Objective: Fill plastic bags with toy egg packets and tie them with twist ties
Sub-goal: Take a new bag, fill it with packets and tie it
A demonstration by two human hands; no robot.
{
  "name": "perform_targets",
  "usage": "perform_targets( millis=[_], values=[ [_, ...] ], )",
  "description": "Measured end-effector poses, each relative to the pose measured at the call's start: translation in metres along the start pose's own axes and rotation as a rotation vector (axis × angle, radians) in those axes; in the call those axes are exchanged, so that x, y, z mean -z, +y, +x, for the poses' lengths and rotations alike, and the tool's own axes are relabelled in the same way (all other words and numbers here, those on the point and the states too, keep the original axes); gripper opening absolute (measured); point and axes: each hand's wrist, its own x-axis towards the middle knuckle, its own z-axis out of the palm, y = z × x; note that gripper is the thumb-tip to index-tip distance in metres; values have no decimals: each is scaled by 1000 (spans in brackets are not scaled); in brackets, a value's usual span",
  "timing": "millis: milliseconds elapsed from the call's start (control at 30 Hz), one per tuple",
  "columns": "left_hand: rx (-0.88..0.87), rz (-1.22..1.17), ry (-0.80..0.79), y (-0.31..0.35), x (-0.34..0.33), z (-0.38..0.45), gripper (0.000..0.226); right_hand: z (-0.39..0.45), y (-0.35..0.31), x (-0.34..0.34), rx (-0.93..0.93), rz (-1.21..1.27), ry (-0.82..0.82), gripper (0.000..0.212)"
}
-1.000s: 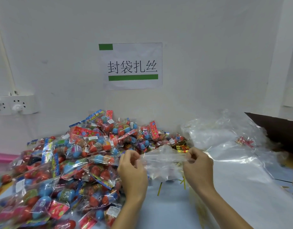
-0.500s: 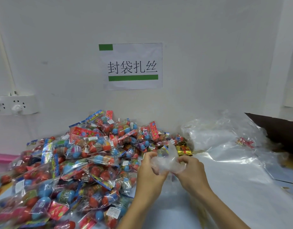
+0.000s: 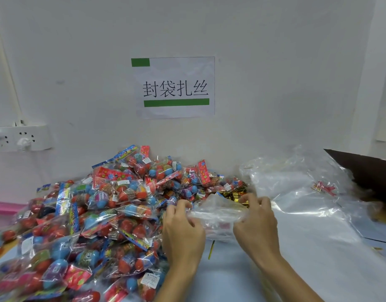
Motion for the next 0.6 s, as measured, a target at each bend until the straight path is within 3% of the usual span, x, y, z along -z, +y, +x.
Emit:
perform_targets(
  millis=[100, 267, 433, 600],
  values=[
    [-72, -57, -166, 3, -5, -1, 45, 0, 3, -4, -5, 141, -107, 46],
    [-19, 34, -250, 3, -6, -6, 19, -6, 1, -14, 64, 161, -178, 38],
    [-13, 380, -60, 2, 8, -3, 21, -1, 6, -3, -35, -155, -20, 33],
    [-103, 127, 25, -1, 3, -2, 33, -3, 6, -2, -5, -50, 13, 36]
  ],
)
